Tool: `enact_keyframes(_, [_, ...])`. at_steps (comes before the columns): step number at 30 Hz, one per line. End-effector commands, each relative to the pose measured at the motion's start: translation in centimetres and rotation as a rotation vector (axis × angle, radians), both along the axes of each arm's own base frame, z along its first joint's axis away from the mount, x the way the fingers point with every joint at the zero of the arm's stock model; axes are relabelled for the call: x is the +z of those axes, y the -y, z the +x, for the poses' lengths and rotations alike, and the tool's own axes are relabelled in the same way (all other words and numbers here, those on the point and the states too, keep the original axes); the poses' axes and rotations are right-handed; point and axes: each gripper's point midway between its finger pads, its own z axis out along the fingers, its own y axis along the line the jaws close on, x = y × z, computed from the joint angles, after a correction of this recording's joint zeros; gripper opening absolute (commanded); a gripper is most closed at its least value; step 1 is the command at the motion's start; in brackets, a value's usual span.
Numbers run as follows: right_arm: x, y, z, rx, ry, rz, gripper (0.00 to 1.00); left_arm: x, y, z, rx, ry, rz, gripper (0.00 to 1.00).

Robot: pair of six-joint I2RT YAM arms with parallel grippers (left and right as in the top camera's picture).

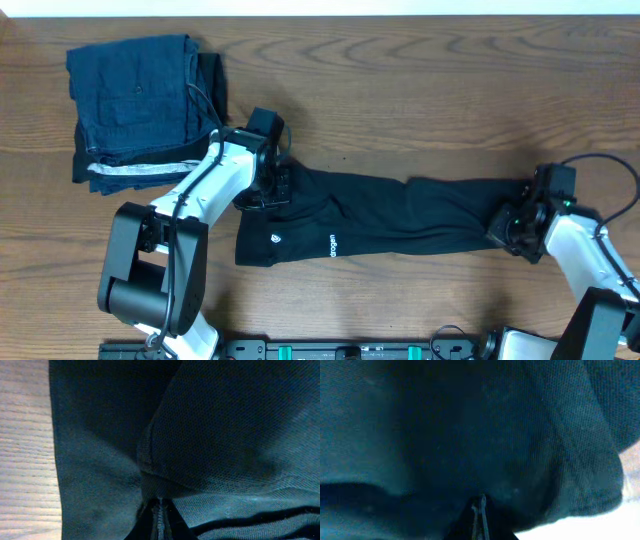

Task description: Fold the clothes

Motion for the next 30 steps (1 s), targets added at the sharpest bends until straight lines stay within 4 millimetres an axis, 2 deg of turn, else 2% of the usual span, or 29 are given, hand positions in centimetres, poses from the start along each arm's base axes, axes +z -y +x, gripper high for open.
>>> enact_keyframes(1, [0.0, 0.7, 0.2, 0.012, 0.012, -0.049, 0.02, -0.6, -0.3, -0.3, -0.001, -0.017, 0.015, 0.06])
enact_keyframes(4, [1.7, 0.3, 2.1, 0.027, 0.063, -0.015, 0.04, -0.6, -0.3, -0.3, -0.001, -0.017, 0.015, 0.06])
enact_keyframes(8, [5.8, -0.3, 5.4, 0.15, 0.161, 0.02, 0.13, -0.5, -0.3, -0.3, -0.002, -0.017, 0.015, 0.07])
enact_keyframes(9, [7.0, -0.2, 6.1, 0.19, 0.176, 0.006, 0.2, -0.5, -0.3, -0.4, -0.002, -0.019, 0.016, 0.07])
enact_keyframes(11, [8.8, 0.4, 6.9, 0.273, 0.195, -0.039, 0.41, -0.5, -0.3, -0.5, -0.002, -0.023, 0.017, 0.07])
enact_keyframes(14, [10.1, 2.0, 7.0, 0.265, 0.168, -0.122, 0.5, -0.5, -0.4, -0.6, -0.001, -0.028, 0.018, 0.08])
enact_keyframes(16, [10.2, 3.0, 6.9, 0.245, 0.158, -0.165, 0.56, -0.5, -0.4, -0.6, -0.001, -0.03, 0.019, 0.16])
enact_keyframes(20, [9.5, 4.4, 6.6, 0.21, 0.133, -0.18, 0.56, 0.5, -0.2, -0.1, -0.001, -0.011, 0.013, 0.32])
enact_keyframes(26, [7.5, 5.1, 6.5, 0.2, 0.106, -0.2, 0.63, 5.3, 0.5, 2.1, -0.001, 0.084, -0.017, 0.41])
enact_keyframes(30, [6.1, 5.5, 6.2, 0.23, 0.079, -0.208, 0.54, 8.3, 0.6, 2.4, 0.0, 0.155, -0.039, 0.49])
